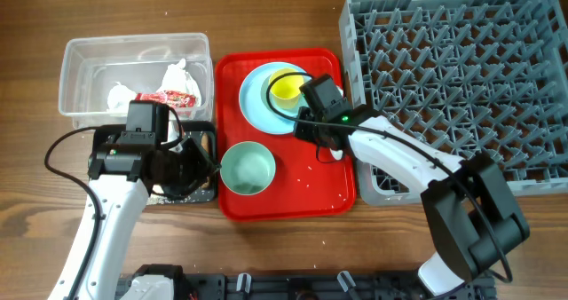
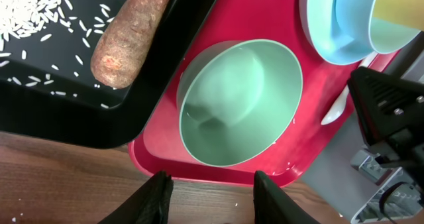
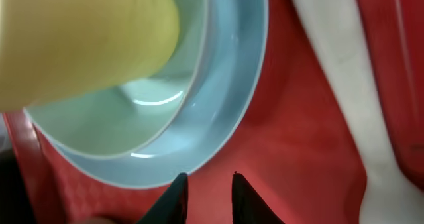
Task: Sort waste into correct bins and load items into the dishwasher rack
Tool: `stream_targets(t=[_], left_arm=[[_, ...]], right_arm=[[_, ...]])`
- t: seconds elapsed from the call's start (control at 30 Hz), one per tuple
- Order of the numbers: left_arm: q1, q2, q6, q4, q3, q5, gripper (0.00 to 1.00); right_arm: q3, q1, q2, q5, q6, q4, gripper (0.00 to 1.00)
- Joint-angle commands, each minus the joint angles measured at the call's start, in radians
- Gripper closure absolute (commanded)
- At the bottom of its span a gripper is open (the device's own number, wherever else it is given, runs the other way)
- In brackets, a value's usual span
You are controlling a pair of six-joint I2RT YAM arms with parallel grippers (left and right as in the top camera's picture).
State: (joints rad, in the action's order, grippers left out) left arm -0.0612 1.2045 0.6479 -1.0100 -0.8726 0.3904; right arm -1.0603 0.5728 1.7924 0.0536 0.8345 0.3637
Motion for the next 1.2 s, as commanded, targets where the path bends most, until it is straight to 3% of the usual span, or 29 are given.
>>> stream_targets(t=[0.0, 0.27, 0.53, 0.83, 1.17], left_arm=[[-0.007, 0.002, -0.016, -0.005, 0.005, -0.006, 0.59], [-0.007, 0.002, -0.016, -0.02, 0.005, -0.006, 0.59], [-0.007, 0.002, -0.016, -0.028, 0.005, -0.006, 0.59], [-0.007, 0.002, -0.016, -0.028, 0.005, -0.006, 0.6], [-0.007, 0.002, -0.016, -0.026, 0.005, -0.006, 0.59]], right_arm=[[0.007, 0.004, 0.03, -0.058, 0.041, -0.012, 0.77], [0.007, 0.004, 0.082, -0.059, 0.084, -0.073, 0.77], [0.007, 0.004, 0.082, -0.056, 0.06, -0.066, 0.96], [0.007, -0.005, 0.031, -0.061, 0.055, -0.011, 0.96], [0.007, -0.016, -0.078, -0.085, -0.055, 0.124, 0.96]])
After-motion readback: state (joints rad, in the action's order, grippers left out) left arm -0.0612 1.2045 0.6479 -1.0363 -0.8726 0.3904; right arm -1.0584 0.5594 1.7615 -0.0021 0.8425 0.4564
